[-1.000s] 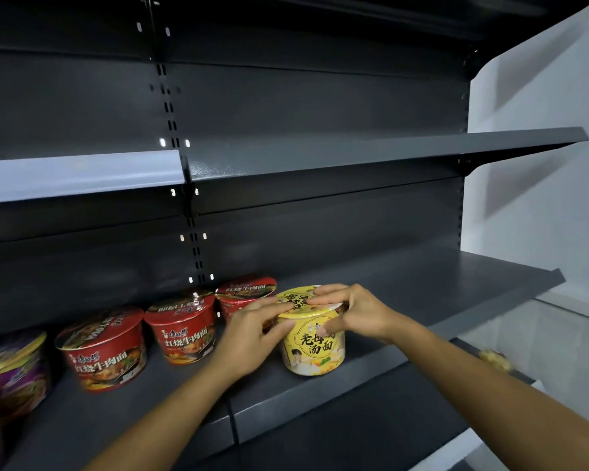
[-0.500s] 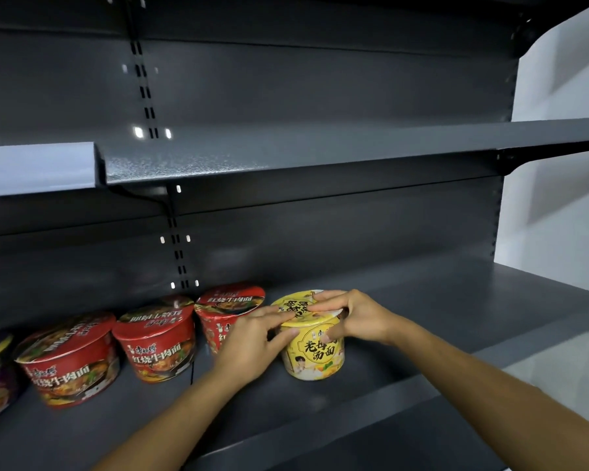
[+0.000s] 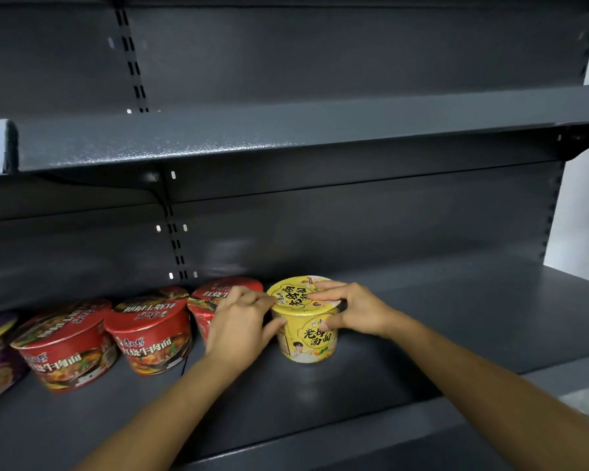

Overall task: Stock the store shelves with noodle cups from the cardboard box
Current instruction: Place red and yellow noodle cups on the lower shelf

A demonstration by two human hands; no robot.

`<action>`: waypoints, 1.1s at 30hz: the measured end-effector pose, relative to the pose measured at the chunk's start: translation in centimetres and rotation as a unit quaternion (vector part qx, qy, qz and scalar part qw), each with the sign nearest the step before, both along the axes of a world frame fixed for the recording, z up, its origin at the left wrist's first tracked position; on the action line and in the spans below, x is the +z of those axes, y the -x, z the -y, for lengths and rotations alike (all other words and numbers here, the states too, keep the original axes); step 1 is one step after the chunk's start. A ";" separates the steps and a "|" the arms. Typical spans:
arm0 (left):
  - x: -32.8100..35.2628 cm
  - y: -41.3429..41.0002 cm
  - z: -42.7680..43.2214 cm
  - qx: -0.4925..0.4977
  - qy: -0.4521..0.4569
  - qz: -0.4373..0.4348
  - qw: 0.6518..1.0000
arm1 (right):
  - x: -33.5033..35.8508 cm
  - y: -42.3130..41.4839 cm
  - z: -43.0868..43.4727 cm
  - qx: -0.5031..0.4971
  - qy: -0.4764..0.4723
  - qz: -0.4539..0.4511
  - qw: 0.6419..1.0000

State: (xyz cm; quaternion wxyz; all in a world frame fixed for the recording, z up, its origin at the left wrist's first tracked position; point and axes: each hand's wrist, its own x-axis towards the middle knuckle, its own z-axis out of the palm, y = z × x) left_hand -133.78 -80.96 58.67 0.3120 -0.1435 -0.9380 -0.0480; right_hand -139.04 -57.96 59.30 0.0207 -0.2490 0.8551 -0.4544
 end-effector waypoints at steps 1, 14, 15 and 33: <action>0.1 0.2 0.2 0.004 -0.002 0.004 1.000 | 0.0 0.2 0.0 0.001 -0.001 -0.002 1.000; 0.7 1.9 0.0 0.017 -0.011 0.086 0.996 | -0.3 2.6 0.8 0.003 -0.047 -0.039 0.998; 0.7 2.1 0.0 0.018 -0.013 0.089 0.996 | -0.4 2.8 0.8 0.002 -0.048 -0.044 0.998; 1.6 3.4 -0.2 0.056 0.007 0.142 0.988 | -0.4 4.4 0.9 -0.010 -0.114 -0.099 0.988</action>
